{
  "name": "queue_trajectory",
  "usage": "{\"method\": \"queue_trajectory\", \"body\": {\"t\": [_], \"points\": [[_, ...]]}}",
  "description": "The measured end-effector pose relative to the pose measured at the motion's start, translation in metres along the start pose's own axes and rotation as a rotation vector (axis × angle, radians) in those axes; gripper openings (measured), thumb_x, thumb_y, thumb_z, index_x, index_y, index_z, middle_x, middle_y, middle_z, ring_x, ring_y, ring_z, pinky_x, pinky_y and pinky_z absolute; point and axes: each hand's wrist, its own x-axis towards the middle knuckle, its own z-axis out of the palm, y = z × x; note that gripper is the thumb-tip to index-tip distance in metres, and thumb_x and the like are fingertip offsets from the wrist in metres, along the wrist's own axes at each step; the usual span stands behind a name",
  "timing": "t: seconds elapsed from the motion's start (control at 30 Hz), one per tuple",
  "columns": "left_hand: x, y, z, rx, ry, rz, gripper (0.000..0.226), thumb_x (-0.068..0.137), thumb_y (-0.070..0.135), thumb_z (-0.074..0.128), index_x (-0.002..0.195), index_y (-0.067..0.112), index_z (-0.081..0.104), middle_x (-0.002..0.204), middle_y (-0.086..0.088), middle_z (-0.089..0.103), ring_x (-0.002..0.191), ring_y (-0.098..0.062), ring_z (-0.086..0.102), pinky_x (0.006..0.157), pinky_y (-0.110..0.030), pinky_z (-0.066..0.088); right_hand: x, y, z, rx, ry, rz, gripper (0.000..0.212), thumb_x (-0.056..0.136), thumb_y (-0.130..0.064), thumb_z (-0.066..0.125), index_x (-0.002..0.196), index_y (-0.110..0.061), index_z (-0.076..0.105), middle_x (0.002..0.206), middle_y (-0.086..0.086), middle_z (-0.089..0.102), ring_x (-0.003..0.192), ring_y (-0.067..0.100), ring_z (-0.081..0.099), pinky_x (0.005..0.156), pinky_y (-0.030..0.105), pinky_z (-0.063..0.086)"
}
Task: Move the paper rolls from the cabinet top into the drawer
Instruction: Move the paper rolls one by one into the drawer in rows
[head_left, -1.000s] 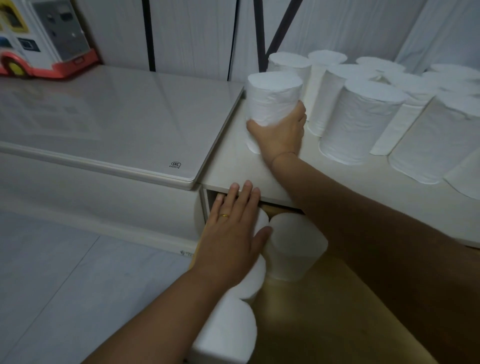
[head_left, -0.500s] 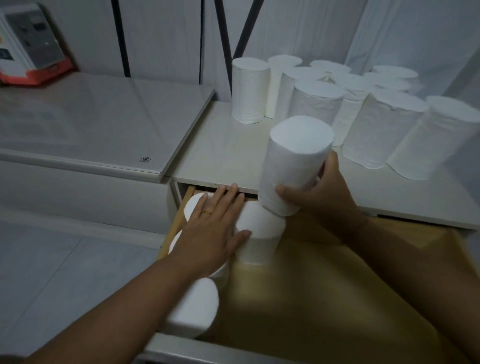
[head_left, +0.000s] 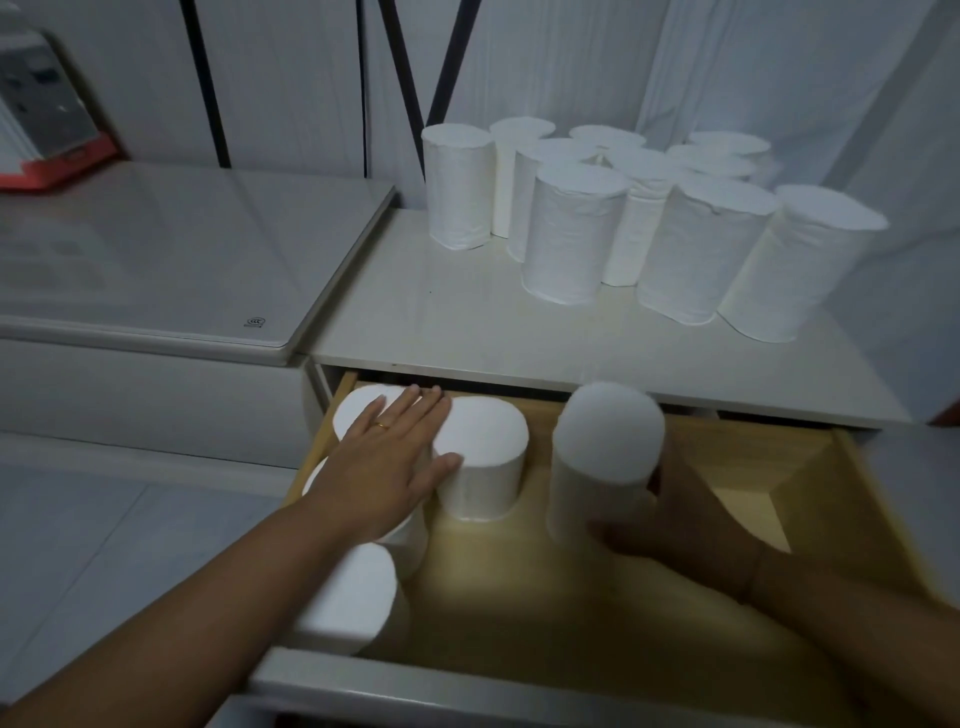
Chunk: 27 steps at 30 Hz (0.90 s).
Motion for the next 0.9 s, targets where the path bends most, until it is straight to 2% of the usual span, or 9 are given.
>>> {"method": "queue_trajectory", "body": {"t": [0.1, 0.13, 0.27, 0.4, 0.5, 0.6, 0.7, 0.77, 0.9], "points": [[0.0, 0.0, -0.001, 0.0, -0.016, -0.004, 0.068, 0.089, 0.061, 0.013, 0.149, 0.03, 0.003, 0.155, 0.015, -0.003, 0.141, -0.001, -0.013, 0.114, -0.025, -0.01, 0.0, 0.018, 0.014, -0.025, -0.063, 0.033, 0.11, 0.051, -0.03, 0.088, 0.133, -0.044, 0.018, 0.128, -0.027, 0.037, 0.116, -0.015, 0.04, 0.084, 0.003, 0.043], [0.0, 0.0, -0.002, 0.001, -0.017, -0.005, 0.068, 0.089, 0.06, 0.013, 0.149, 0.03, 0.004, 0.155, 0.016, -0.003, 0.141, 0.0, -0.013, 0.114, -0.025, -0.01, 0.001, 0.024, 0.018, -0.033, -0.074, 0.046, 0.109, 0.051, -0.03, 0.089, 0.132, -0.047, 0.016, 0.127, -0.029, 0.036, 0.115, -0.015, 0.04, 0.082, 0.002, 0.043], [0.001, 0.0, -0.002, -0.006, -0.026, -0.005, 0.066, 0.091, 0.059, 0.015, 0.149, 0.03, 0.004, 0.155, 0.016, -0.003, 0.14, 0.0, -0.013, 0.114, -0.025, -0.01, 0.001, 0.038, 0.028, -0.006, -0.098, 0.08, 0.108, 0.053, -0.03, 0.088, 0.132, -0.048, 0.016, 0.128, -0.025, 0.039, 0.117, -0.003, 0.044, 0.091, 0.013, 0.043], [0.001, -0.001, -0.001, -0.006, -0.02, -0.004, 0.067, 0.09, 0.059, 0.014, 0.15, 0.03, 0.005, 0.156, 0.015, -0.001, 0.141, 0.0, -0.012, 0.114, -0.025, -0.009, -0.005, 0.049, 0.027, 0.051, -0.107, 0.128, 0.113, 0.055, -0.027, 0.088, 0.142, -0.03, 0.016, 0.134, -0.015, 0.041, 0.125, 0.007, 0.043, 0.103, 0.03, 0.042], [0.001, -0.002, -0.001, -0.002, -0.024, -0.003, 0.067, 0.09, 0.06, 0.013, 0.149, 0.03, 0.005, 0.156, 0.016, -0.002, 0.141, -0.001, -0.011, 0.115, -0.026, -0.009, -0.006, 0.051, 0.021, 0.081, -0.186, 0.169, 0.113, 0.06, -0.02, 0.087, 0.145, -0.026, 0.014, 0.136, -0.009, 0.043, 0.125, 0.008, 0.045, 0.098, 0.025, 0.047], [0.001, -0.003, 0.0, -0.007, -0.024, 0.0, 0.068, 0.089, 0.061, 0.012, 0.149, 0.031, 0.005, 0.154, 0.017, -0.003, 0.141, 0.0, -0.012, 0.114, -0.025, -0.01, 0.0, 0.042, 0.002, 0.113, -0.355, 0.209, 0.107, 0.062, -0.02, 0.086, 0.138, -0.041, 0.014, 0.133, -0.015, 0.042, 0.12, -0.003, 0.047, 0.087, 0.012, 0.048], [0.001, -0.004, 0.001, -0.001, -0.02, 0.003, 0.067, 0.09, 0.061, 0.011, 0.149, 0.031, 0.004, 0.152, 0.018, -0.005, 0.141, 0.0, -0.012, 0.115, -0.026, -0.009, 0.011, 0.025, -0.024, 0.117, -0.457, 0.231, 0.091, 0.061, -0.042, 0.083, 0.131, -0.049, 0.025, 0.132, -0.019, 0.045, 0.118, -0.008, 0.047, 0.088, 0.01, 0.045], [0.001, -0.004, 0.002, 0.003, -0.018, 0.003, 0.066, 0.091, 0.062, 0.011, 0.149, 0.032, 0.003, 0.152, 0.019, -0.007, 0.141, 0.0, -0.013, 0.115, -0.026, -0.01, 0.018, 0.02, -0.033, 0.167, -0.465, 0.279, 0.075, 0.064, -0.055, 0.076, 0.128, -0.053, 0.036, 0.127, -0.021, 0.054, 0.115, -0.004, 0.053, 0.087, 0.016, 0.049], [0.001, -0.003, 0.001, -0.007, -0.024, 0.014, 0.063, 0.091, 0.061, 0.011, 0.148, 0.036, 0.005, 0.15, 0.02, -0.008, 0.141, -0.001, -0.013, 0.114, -0.026, -0.01, 0.027, 0.016, -0.028, 0.161, -0.444, 0.501, 0.058, 0.064, -0.058, 0.066, 0.117, -0.043, 0.05, 0.115, -0.01, 0.063, 0.102, 0.012, 0.063, 0.081, 0.031, 0.058]]}}
